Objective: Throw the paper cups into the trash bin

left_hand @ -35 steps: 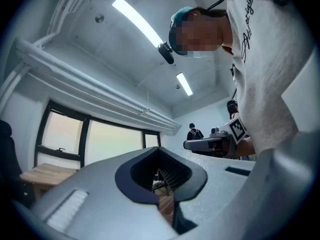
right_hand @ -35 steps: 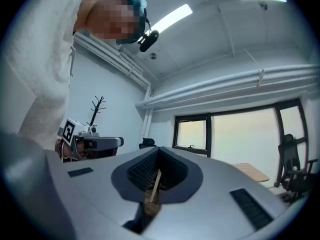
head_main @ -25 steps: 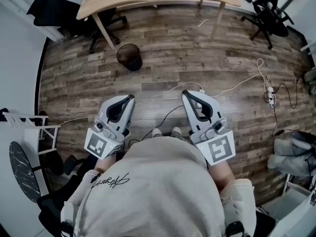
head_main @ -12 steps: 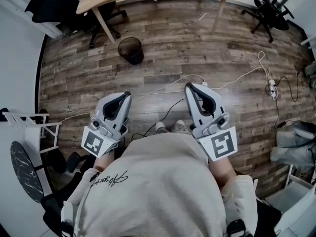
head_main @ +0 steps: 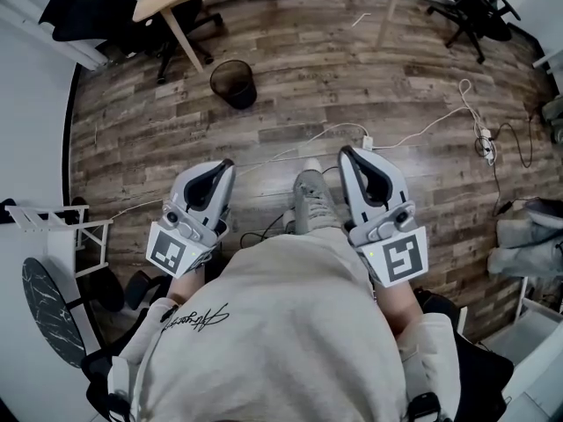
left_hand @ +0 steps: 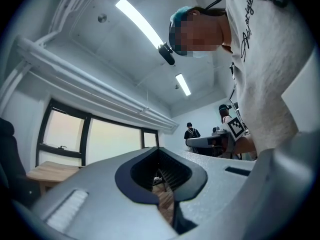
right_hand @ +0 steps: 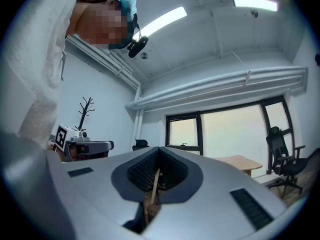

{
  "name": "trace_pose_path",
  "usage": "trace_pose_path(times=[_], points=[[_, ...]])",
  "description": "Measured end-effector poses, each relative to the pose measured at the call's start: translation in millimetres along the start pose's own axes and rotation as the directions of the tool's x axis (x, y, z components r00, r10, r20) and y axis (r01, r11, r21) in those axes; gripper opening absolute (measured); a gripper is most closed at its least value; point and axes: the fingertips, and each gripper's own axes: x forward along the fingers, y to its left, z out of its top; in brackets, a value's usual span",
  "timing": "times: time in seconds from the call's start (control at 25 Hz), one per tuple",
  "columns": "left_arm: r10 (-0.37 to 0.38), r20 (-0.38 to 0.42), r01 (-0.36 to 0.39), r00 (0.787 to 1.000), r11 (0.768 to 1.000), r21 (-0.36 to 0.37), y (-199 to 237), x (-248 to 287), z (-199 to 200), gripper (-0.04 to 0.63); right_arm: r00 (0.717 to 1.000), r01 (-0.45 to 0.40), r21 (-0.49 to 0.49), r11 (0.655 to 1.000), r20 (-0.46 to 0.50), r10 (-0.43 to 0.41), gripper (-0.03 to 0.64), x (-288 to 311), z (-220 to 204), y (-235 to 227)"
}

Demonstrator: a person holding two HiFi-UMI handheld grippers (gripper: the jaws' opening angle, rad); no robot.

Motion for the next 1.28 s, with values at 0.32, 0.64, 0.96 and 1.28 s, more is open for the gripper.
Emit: trace_pose_path(times=[0.32,0.64,0.96,1.28], points=[[0.006,0.007,-0.006,1.000,1.000,0.011,16.8,8.7,-2.0,0.003,0.999,-0.032,-0.001,0.999,0.019,0.032,0.008,28.6,-1.7,-0.6],[0.013,0.015,-0.013,1.000,1.000,0.015,55.7,43.2,-13.4,0.003,0.999,-0.035,-0.002,0.999,0.031,0.035,0.008,69.3,-7.7,-35.7],[0.009,0.007,-0.009,1.000,1.000,0.026,102.7,96.5,-33.2,0.003,0.999,-0.035,0.001,0.999,0.027,0.035,0.008,121.3,-23.8,-90.7],[0.015,0.007,-0.016,1.000,0.999,0.041,155.6,152.3,-39.2,0.003,0.998,-0.057,0.005,0.998,0.043,0.056,0.008,182.9,-19.8,-140.3]])
